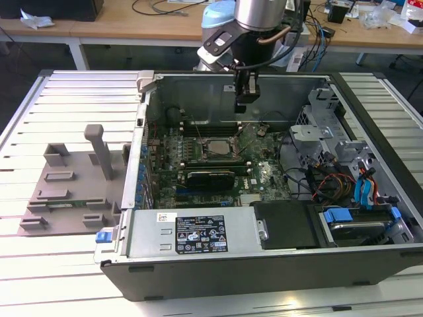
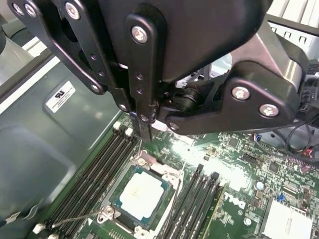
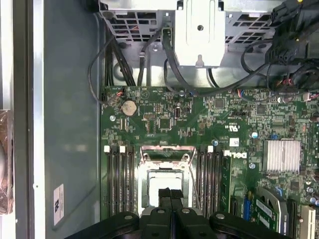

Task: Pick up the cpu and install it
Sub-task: 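Close the cpu cover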

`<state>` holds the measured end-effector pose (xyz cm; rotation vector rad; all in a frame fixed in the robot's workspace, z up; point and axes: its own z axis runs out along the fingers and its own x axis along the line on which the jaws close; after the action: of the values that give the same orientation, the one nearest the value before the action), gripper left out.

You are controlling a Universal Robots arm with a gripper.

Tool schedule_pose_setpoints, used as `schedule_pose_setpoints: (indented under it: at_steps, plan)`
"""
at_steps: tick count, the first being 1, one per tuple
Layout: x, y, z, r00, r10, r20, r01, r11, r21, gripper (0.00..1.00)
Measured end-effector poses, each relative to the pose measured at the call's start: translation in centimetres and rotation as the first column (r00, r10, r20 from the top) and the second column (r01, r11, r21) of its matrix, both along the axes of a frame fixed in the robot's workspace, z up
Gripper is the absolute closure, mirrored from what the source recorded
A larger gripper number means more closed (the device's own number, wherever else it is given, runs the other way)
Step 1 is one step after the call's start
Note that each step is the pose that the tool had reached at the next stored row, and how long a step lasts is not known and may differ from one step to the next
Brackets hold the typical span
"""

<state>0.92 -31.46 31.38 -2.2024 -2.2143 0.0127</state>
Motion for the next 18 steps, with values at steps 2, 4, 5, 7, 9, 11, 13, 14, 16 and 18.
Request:
schedule_pose_setpoints:
  at_steps: [2,4,5,7,9,11,13,14,16,18]
  plan:
    - [0.77,0.00,0.00,1.0000,0.000,0.0000,0.000,1.0000,-0.0002,0.89]
    - [1.52,0.00,-0.01,1.0000,0.000,-0.0001,0.000,1.0000,-0.0002,0.89]
    - [1.87,0.00,-0.02,1.0000,0.000,-0.0002,0.000,1.0000,-0.0001,0.89]
    - [2.17,0.00,-0.03,1.0000,0.000,-0.0002,0.000,1.0000,-0.0002,0.89]
    - [2.62,0.00,-0.05,1.0000,0.000,-0.0002,0.000,1.0000,-0.0002,0.89]
    - [2.93,0.00,-0.07,1.0000,0.000,-0.0002,0.000,1.0000,-0.0002,0.89]
    - [3.25,0.00,-0.10,1.0000,0.000,-0.0003,0.000,1.0000,-0.0002,0.89]
    - [3.41,0.00,-0.12,1.0000,0.000,-0.0002,0.000,1.0000,-0.0002,0.89]
    - [3.71,0.00,-0.14,1.0000,0.000,-0.0003,0.000,1.0000,-0.0002,0.89]
    - [4.23,-0.01,-0.22,1.0000,0.000,-0.0003,0.000,1.0000,-0.0004,0.89]
